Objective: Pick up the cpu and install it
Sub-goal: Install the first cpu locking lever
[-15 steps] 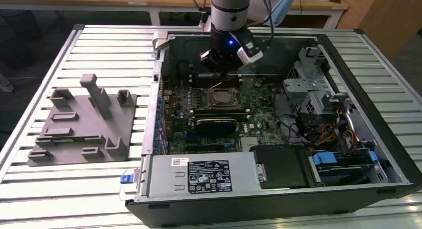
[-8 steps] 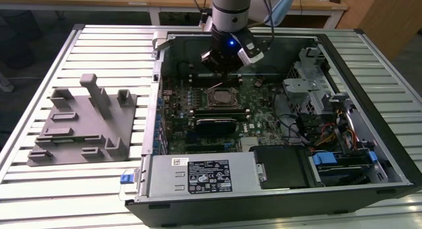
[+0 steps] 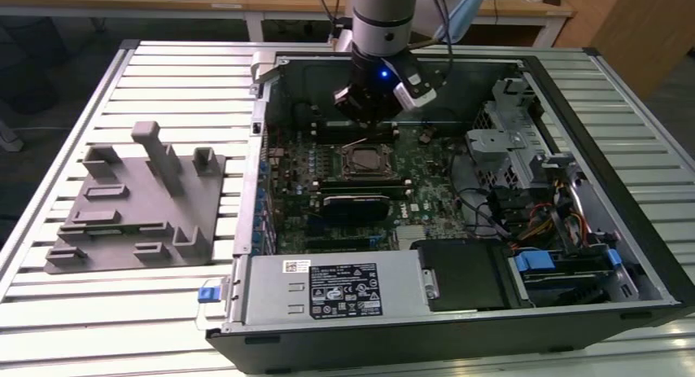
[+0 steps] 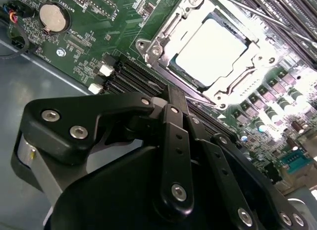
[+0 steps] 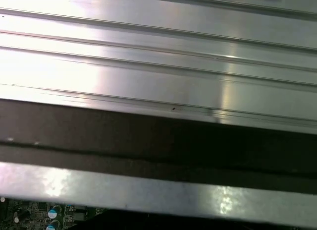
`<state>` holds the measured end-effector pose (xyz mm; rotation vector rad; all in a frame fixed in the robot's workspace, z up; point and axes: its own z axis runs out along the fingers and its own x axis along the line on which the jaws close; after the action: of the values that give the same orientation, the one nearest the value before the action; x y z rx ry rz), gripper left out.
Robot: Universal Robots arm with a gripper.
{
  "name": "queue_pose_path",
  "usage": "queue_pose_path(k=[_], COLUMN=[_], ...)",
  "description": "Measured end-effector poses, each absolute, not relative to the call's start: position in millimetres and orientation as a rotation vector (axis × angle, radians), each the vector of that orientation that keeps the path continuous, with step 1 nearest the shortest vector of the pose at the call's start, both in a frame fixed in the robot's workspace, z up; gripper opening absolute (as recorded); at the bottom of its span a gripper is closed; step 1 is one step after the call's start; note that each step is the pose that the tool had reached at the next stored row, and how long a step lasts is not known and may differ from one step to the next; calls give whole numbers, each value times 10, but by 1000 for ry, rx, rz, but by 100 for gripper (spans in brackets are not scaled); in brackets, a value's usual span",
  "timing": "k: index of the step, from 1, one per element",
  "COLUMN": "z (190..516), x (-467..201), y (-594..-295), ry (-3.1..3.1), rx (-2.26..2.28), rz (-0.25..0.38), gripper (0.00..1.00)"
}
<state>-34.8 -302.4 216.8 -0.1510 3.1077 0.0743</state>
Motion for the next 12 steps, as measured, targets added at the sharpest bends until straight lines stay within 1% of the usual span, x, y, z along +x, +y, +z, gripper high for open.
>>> queue_pose_path(k=[12], z=[2023], x=[-288], y=[-3024], ry=[3109], rx=[-151], rz=[74], gripper=[11])
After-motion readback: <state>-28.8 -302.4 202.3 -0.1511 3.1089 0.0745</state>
